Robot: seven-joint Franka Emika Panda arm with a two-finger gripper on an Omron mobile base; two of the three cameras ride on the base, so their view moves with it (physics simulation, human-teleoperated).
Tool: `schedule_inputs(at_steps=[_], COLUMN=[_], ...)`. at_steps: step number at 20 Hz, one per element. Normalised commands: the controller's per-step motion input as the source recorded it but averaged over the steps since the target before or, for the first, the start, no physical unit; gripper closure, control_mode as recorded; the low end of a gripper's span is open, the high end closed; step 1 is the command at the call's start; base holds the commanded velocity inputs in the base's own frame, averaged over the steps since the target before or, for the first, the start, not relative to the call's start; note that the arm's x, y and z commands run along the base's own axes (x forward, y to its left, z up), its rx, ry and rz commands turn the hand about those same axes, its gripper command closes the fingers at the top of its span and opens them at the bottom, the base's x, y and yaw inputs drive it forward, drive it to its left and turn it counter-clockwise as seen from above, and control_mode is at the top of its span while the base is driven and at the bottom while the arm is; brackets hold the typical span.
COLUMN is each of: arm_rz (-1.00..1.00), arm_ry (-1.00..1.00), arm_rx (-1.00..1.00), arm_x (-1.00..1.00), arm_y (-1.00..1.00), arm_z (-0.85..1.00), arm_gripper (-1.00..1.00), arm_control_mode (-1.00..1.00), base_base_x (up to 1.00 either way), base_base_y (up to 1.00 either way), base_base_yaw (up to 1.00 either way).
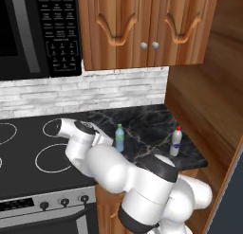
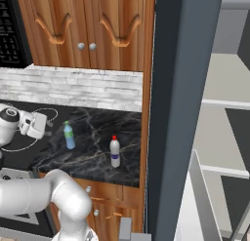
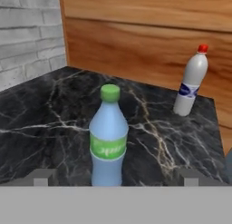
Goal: Take the bottled waters from the counter and place them in the freezer to freeze. Close the freezer door after placing the bottles.
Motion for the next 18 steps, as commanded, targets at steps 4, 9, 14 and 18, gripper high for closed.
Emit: schedule_inputs(at_steps=[4, 9, 14, 18], arm_rz=[0.00, 0.00, 0.00, 0.00], arm_ry=[0.00, 0.01, 0.01, 0.00], arm_rx=[-0.03, -0.03, -0.02, -0.02], arm_x=[0.13, 0.07, 0.19, 0.18], arm_y=[-0.03, -0.09, -0.18, -0.03], arm_z=[-0.06, -0.03, 0.00, -0.05], arm_gripper=[-1.00, -1.00, -1.00, -1.00], arm_control_mode=[-1.00, -1.00, -1.00, -1.00], base_base_x=[0.00, 0.00, 0.00, 0.00], base_base_y=[0.00, 0.00, 0.00, 0.00], base_base_yaw=[0.00, 0.00, 0.00, 0.00])
